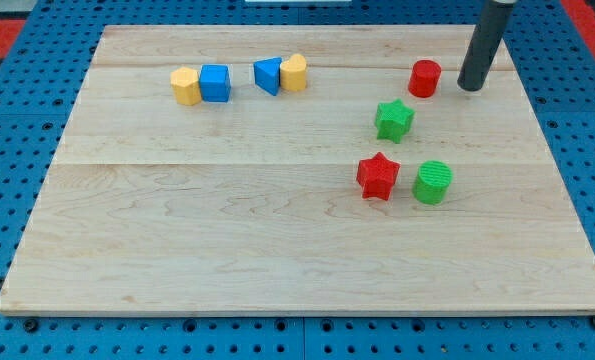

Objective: Move the red circle above the blue triangle

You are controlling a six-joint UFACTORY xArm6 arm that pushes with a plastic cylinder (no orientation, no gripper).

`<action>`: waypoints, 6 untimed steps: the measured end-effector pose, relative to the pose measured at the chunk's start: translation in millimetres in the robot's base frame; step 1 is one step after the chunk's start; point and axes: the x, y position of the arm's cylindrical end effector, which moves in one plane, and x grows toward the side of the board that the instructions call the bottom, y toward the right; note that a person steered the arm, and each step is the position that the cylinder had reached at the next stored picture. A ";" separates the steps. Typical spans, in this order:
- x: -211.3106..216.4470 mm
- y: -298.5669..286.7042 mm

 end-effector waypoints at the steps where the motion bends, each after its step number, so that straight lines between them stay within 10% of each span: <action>1: -19.6 -59.7; 6: -76.4 -219.2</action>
